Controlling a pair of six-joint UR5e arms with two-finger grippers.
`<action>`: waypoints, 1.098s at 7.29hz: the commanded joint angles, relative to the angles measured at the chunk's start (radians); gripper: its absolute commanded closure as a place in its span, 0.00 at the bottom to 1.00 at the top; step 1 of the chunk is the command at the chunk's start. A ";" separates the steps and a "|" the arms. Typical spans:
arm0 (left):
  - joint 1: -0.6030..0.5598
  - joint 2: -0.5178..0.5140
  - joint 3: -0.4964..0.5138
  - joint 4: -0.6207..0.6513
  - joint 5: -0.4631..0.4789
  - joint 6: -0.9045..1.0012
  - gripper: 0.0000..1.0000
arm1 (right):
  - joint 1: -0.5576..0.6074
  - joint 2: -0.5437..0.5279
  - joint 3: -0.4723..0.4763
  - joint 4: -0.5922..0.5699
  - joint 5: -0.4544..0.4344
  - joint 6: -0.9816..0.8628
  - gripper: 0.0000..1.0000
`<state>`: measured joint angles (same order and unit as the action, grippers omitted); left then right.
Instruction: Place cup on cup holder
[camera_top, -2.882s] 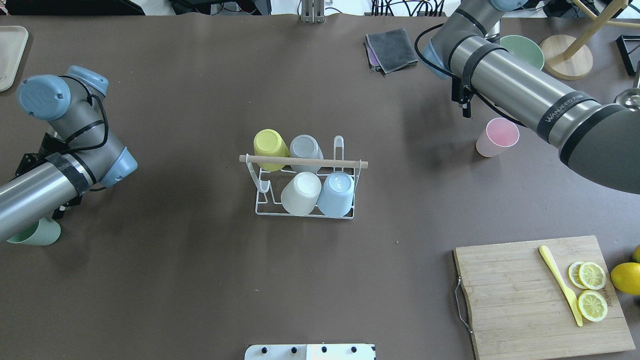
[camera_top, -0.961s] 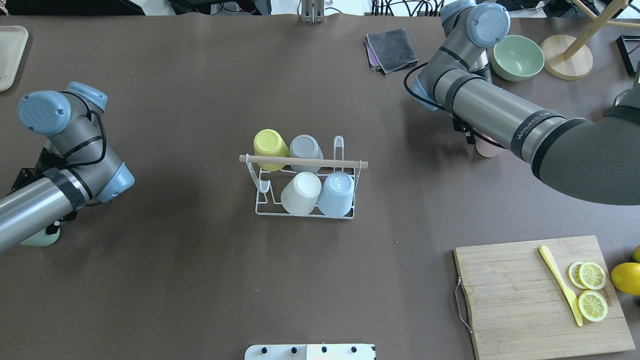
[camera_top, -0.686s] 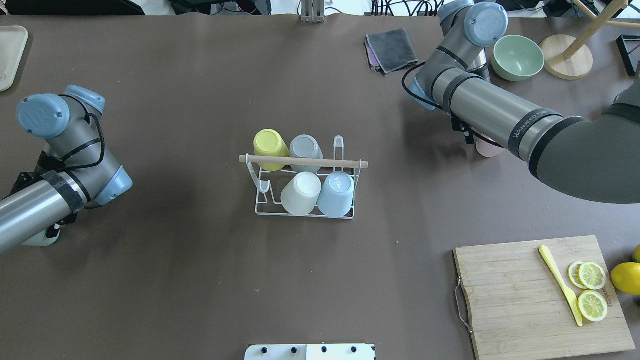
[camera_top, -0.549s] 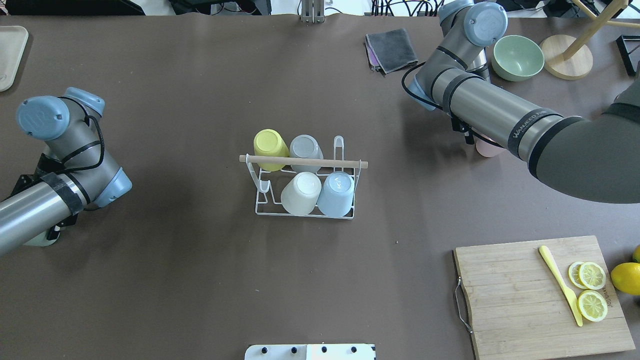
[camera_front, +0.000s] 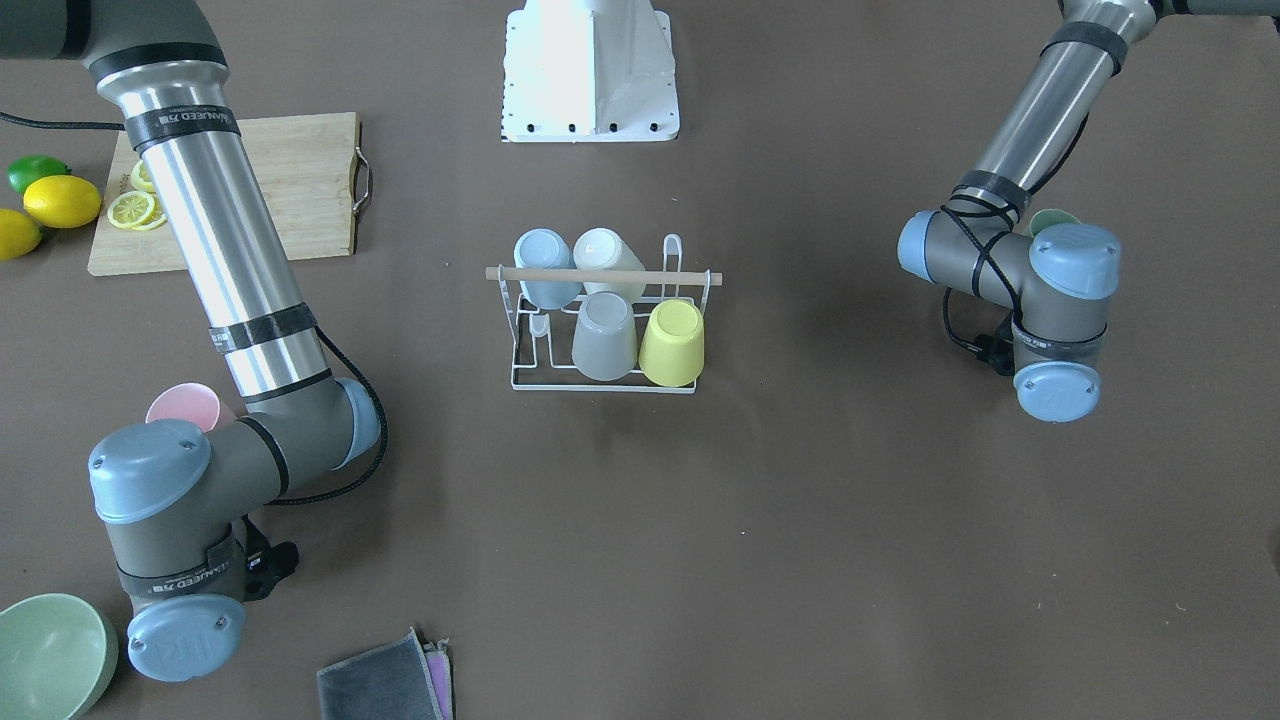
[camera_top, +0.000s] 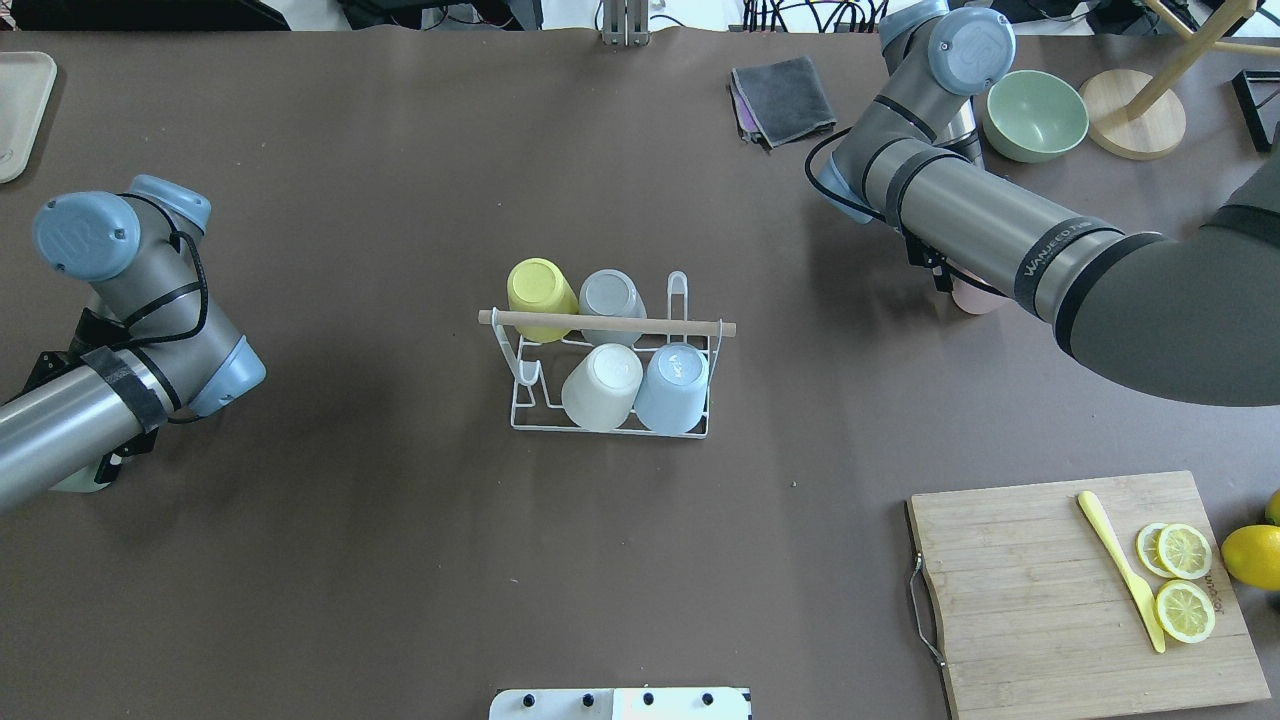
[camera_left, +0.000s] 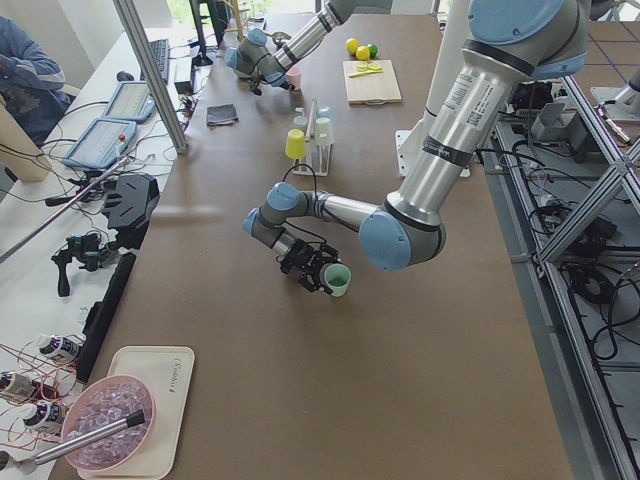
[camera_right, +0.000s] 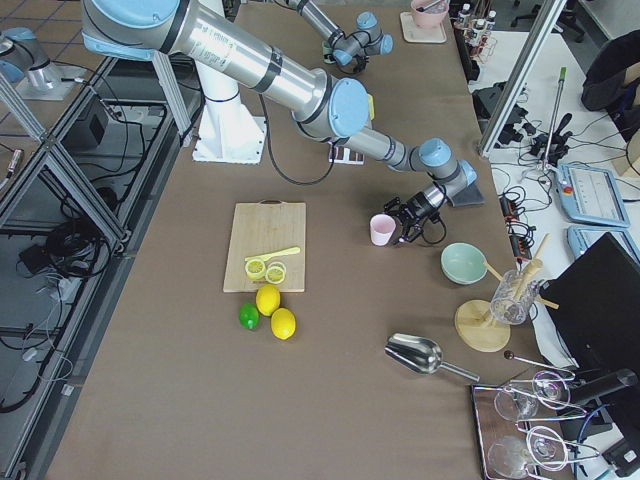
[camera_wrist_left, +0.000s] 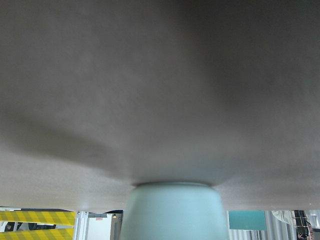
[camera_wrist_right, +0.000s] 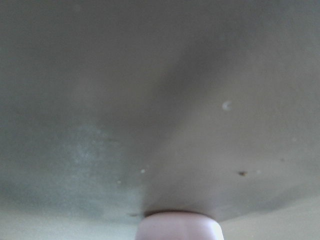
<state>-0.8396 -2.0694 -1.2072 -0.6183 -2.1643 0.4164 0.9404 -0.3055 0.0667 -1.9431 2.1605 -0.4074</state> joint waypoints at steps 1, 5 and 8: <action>0.008 0.023 -0.032 0.006 0.000 -0.008 0.02 | 0.000 0.005 -0.004 -0.004 -0.010 -0.002 0.00; 0.013 0.088 -0.084 0.005 0.000 -0.007 0.03 | 0.000 0.006 -0.002 -0.033 -0.024 -0.022 0.00; 0.016 0.083 -0.074 0.005 0.004 -0.005 0.86 | -0.011 0.002 -0.004 -0.033 -0.037 -0.021 0.00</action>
<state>-0.8247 -1.9849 -1.2838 -0.6136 -2.1618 0.4099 0.9331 -0.3010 0.0636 -1.9754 2.1314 -0.4278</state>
